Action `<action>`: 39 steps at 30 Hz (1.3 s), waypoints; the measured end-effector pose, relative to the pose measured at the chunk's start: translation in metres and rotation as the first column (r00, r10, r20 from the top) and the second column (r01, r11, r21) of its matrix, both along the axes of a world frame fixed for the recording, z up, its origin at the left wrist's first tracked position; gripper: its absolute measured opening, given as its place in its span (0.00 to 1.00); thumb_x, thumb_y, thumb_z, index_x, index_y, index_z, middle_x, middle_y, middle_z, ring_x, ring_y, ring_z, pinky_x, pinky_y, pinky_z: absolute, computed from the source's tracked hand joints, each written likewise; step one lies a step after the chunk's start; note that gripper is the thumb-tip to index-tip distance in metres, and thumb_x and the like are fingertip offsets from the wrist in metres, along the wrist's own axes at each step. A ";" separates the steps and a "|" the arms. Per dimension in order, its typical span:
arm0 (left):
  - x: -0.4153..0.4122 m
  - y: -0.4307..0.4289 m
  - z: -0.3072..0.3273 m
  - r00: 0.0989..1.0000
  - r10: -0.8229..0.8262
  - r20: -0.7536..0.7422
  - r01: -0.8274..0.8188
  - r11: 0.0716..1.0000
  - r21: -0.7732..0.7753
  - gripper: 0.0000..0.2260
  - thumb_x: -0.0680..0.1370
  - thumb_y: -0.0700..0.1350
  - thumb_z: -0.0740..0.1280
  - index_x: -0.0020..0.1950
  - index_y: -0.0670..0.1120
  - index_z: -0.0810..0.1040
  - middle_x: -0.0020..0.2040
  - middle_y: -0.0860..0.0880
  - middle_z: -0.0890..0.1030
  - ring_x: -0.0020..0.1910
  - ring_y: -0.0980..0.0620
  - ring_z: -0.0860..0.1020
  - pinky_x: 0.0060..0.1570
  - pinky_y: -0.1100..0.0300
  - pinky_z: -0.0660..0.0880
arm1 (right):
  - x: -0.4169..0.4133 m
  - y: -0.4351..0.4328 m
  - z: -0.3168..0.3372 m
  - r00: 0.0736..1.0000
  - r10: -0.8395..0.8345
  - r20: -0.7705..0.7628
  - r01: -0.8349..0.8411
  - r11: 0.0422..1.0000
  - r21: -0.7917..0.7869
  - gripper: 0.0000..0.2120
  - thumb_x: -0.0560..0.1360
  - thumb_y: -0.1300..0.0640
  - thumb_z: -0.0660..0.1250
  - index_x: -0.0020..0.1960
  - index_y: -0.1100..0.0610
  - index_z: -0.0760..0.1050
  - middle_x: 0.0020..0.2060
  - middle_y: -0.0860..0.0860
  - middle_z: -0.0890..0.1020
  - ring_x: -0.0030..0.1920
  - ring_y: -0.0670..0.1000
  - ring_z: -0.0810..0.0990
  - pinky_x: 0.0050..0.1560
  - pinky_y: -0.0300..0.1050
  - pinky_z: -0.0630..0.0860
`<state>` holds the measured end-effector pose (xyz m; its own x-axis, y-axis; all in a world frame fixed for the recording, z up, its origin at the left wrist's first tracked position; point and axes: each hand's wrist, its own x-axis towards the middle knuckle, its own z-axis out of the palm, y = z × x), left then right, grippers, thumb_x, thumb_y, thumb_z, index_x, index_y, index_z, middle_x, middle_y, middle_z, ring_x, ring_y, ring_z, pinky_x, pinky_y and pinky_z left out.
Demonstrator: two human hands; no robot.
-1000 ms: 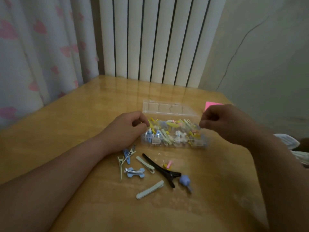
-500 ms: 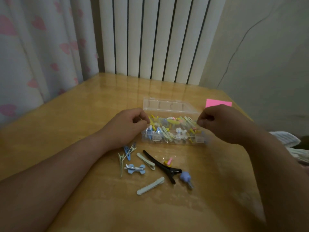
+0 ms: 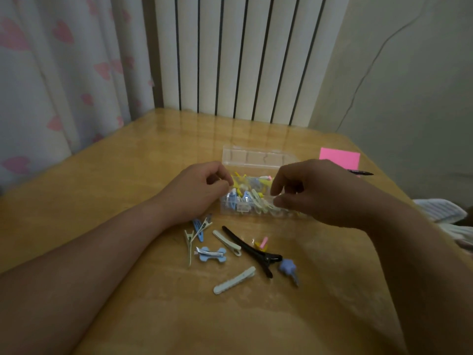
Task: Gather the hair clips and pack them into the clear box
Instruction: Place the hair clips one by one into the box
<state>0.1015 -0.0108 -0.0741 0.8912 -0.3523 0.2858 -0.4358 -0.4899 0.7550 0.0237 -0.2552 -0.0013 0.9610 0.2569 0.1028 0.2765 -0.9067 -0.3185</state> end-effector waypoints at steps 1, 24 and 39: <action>0.000 0.000 0.000 1.000 0.000 0.002 0.000 1.000 -0.001 0.06 0.82 0.44 0.68 0.51 0.52 0.84 0.40 0.52 0.81 0.34 0.61 0.74 0.36 0.63 0.72 | -0.002 0.005 0.001 0.998 0.042 -0.035 -0.043 0.999 -0.019 0.06 0.78 0.49 0.74 0.54 0.42 0.81 0.42 0.42 0.80 0.41 0.41 0.79 0.39 0.35 0.71; -0.001 0.000 0.000 1.000 -0.005 -0.007 0.005 1.000 -0.015 0.06 0.81 0.44 0.68 0.50 0.53 0.84 0.41 0.50 0.82 0.33 0.61 0.73 0.36 0.61 0.70 | 0.005 -0.010 0.003 1.000 -0.024 0.010 0.020 0.966 0.258 0.05 0.78 0.52 0.74 0.49 0.47 0.79 0.43 0.47 0.83 0.44 0.47 0.82 0.45 0.45 0.80; 0.001 0.001 -0.001 1.000 0.001 -0.001 -0.001 1.000 -0.008 0.06 0.82 0.44 0.68 0.50 0.53 0.84 0.42 0.52 0.82 0.36 0.61 0.75 0.41 0.59 0.74 | 0.021 -0.053 -0.008 0.950 -0.308 0.057 0.299 0.945 0.135 0.02 0.79 0.55 0.74 0.48 0.49 0.84 0.44 0.45 0.83 0.45 0.44 0.80 0.39 0.37 0.69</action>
<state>0.1024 -0.0097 -0.0750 0.8920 -0.3489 0.2874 -0.4341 -0.4844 0.7596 0.0446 -0.3081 -0.0093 0.9793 -0.0650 0.1915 0.0223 -0.9063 -0.4220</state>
